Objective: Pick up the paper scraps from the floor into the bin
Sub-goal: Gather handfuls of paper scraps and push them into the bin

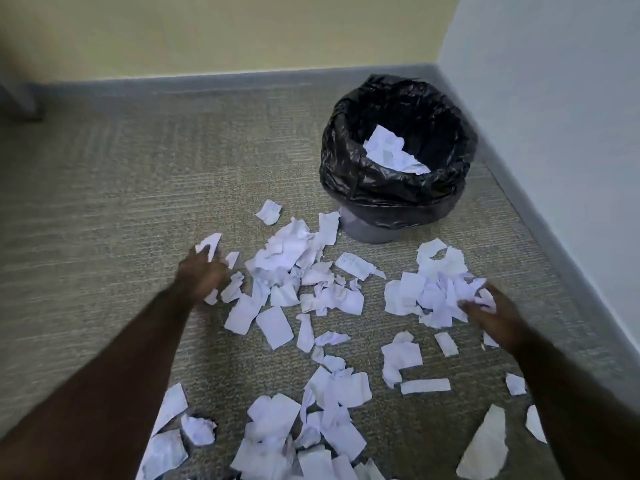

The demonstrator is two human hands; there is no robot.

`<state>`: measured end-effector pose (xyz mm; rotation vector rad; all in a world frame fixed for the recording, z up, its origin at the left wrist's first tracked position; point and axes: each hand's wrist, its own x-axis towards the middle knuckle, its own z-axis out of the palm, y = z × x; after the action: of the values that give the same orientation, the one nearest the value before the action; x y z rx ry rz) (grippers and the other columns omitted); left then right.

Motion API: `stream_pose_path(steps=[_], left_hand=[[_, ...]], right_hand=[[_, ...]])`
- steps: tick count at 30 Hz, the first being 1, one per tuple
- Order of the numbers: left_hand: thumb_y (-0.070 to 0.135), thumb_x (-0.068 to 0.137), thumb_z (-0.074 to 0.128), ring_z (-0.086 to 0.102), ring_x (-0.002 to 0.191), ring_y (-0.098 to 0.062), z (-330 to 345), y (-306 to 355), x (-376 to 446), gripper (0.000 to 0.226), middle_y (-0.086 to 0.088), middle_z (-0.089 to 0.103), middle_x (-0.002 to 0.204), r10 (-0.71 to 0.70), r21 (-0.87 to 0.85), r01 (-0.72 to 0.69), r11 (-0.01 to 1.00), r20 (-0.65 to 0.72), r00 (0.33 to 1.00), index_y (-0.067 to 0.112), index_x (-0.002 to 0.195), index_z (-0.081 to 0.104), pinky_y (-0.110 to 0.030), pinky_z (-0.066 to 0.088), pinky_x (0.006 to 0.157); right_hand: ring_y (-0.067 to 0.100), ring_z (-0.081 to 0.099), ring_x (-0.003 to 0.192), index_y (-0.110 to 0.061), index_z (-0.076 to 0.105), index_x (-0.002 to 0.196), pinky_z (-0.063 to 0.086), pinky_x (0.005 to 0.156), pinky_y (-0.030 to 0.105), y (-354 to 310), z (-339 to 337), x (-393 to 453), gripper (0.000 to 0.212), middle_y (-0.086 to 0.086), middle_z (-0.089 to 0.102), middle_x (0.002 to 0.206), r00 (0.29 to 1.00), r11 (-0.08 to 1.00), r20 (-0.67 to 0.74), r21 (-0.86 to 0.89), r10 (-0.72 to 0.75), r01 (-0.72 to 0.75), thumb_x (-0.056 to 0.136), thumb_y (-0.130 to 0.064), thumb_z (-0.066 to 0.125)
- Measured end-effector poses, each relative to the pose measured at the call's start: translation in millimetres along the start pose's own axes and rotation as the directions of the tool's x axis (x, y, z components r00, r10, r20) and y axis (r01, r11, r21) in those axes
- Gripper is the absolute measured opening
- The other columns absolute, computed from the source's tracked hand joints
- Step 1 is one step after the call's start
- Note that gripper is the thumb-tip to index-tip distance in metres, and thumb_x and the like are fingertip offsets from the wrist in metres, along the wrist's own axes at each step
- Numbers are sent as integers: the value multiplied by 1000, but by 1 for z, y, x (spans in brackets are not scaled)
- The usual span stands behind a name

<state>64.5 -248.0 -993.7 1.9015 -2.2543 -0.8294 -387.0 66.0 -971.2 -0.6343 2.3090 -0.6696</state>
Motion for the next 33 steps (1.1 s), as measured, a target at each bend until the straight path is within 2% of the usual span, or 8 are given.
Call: stream_pose_path(steps=[3,6,8,11,14,19,24,33], left_hand=[[30,92,49,49,122,-56,10,3,1,38,-34,50,135,-27,114,14,993,116,993,16,128,54,-65,45,96],[13,83,57,63,84,-58,32,-1,3,18,-35,64,111,152,54,-170,984,245,958,8,100,63,-64,55,60],[21,90,45,59,107,-57,42,3,7,30,-34,57,127,93,-77,-74,994,283,955,11,117,53,-67,51,82],[61,92,38,19,148,-37,40,40,-12,72,-18,27,159,19,70,-31,997,156,988,19,150,33,-49,19,119],[80,86,30,9,151,-33,47,66,-15,89,-12,14,164,74,61,-91,994,240,968,24,154,22,-53,15,121],[53,96,46,7,152,-29,55,111,-25,72,-12,11,165,169,-37,-165,986,273,947,25,156,16,-47,14,122],[71,83,32,14,151,-31,69,134,-42,83,-16,22,161,229,-68,-219,973,355,907,30,155,20,-52,21,119],[39,102,41,6,153,-26,93,140,-74,57,-10,10,165,292,-207,-231,951,346,891,23,154,25,-43,11,124]], right_hand=[[24,62,115,-26,55,130,50,99,50,9,12,13,68,-2,63,126,1000,996,19,83,-24,22,72,-52,81],[23,41,137,-23,29,151,33,115,46,-4,25,8,100,0,38,153,999,1000,25,-6,23,-23,71,-60,76],[27,32,144,-20,27,153,26,118,45,-17,33,5,100,3,29,159,1000,997,2,-74,11,-11,74,-58,75],[26,28,146,-18,27,153,22,120,41,-29,50,7,98,6,29,159,997,988,44,-137,-69,74,76,-54,76],[24,29,145,-20,27,153,23,120,40,-39,66,2,103,5,30,159,990,982,62,-137,-126,133,72,-59,76],[24,31,144,-20,27,153,26,119,40,-63,95,-6,100,6,33,157,968,965,120,-122,-220,234,73,-54,78],[21,30,144,-28,26,152,26,119,42,-80,122,-22,102,0,32,157,940,947,174,-82,-295,312,69,-61,77],[20,27,145,-26,18,154,27,119,44,-100,160,-41,112,0,28,159,872,893,259,-70,-414,445,67,-52,83]])
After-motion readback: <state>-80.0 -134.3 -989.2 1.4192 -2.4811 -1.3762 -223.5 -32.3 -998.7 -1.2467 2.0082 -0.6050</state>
